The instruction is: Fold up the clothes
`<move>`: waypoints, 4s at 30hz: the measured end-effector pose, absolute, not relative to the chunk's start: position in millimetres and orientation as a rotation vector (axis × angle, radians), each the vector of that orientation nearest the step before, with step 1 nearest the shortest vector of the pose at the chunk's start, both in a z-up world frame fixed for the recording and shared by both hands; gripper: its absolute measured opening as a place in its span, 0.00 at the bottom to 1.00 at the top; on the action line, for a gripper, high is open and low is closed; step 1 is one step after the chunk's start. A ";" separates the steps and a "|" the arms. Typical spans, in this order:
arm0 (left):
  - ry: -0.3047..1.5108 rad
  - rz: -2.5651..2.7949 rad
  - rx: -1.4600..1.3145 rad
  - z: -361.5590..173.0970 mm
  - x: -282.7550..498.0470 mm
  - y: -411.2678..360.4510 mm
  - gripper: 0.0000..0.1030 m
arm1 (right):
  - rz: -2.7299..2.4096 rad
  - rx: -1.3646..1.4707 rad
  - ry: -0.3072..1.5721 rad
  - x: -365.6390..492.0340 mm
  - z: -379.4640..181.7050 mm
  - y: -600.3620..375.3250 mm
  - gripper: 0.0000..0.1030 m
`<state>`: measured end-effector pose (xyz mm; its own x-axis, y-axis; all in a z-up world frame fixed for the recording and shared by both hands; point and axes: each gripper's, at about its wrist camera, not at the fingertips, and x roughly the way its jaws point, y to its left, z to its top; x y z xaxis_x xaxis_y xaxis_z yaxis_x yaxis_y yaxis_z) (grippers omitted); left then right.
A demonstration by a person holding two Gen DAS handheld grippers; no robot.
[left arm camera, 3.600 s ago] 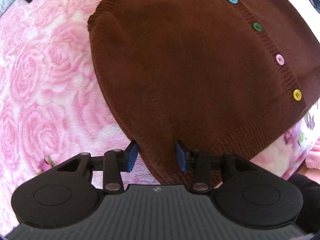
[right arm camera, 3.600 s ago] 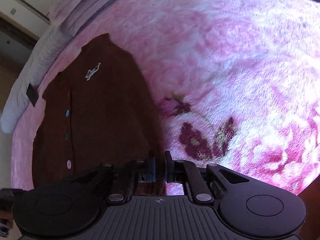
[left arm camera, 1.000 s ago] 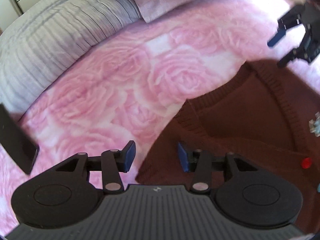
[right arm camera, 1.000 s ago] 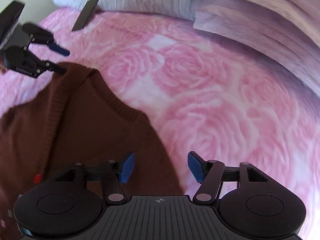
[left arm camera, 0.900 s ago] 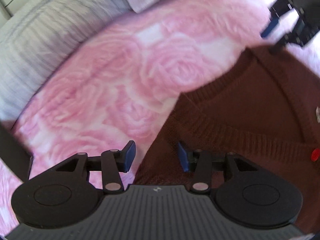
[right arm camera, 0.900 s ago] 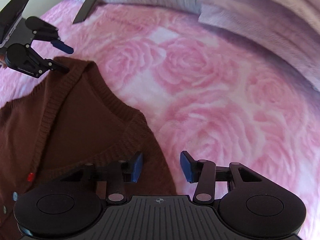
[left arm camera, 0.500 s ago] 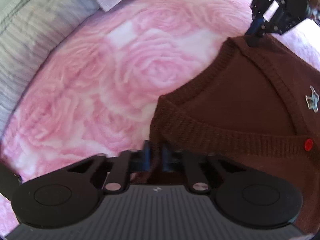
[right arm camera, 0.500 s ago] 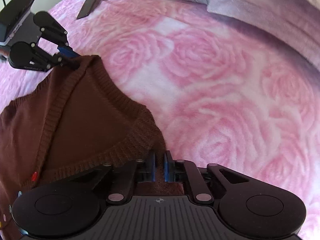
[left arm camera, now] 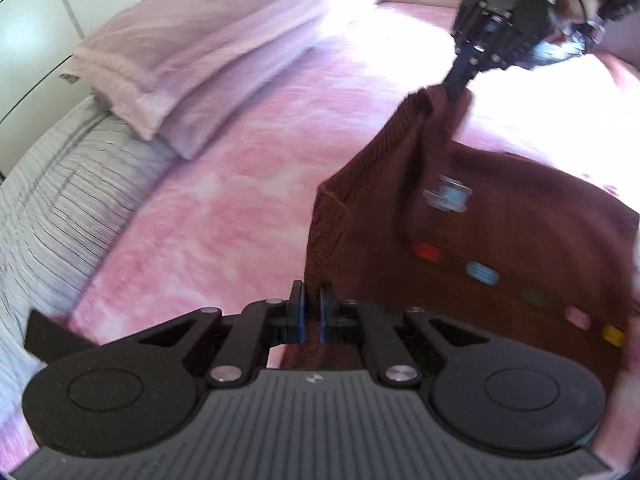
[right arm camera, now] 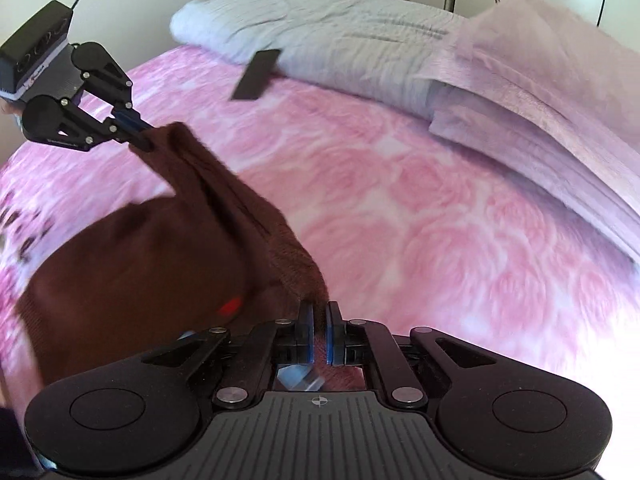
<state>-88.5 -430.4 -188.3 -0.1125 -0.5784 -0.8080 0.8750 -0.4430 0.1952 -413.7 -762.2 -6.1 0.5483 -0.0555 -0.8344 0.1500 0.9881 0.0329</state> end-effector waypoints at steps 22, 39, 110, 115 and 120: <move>0.102 -1.749 1.348 -272.9 -209.0 -212.5 0.04 | -0.232 -0.235 1.211 -510.7 -64.8 -479.1 0.02; -0.025 -1.582 1.184 -323.0 -219.0 -171.7 0.08 | -0.332 0.019 0.902 -561.9 -122.5 -498.2 0.05; -0.658 -1.524 1.569 -362.2 -258.9 -213.0 0.28 | -0.320 -0.666 0.863 -586.3 -151.4 -478.6 0.06; -0.559 -1.536 1.497 -348.7 -249.8 -235.2 0.04 | -0.319 -0.666 0.871 -584.6 -156.0 -481.3 0.06; -0.360 -1.555 1.205 -297.2 -241.2 -204.7 0.03 | -0.381 -0.671 0.794 -595.4 -128.8 -476.7 0.06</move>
<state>-241.2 -204.7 -297.2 0.0979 -0.8606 -0.4998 0.5539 -0.3701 0.7458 -595.4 -476.7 -128.8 0.6505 -0.5476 -0.5262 0.0674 0.7317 -0.6782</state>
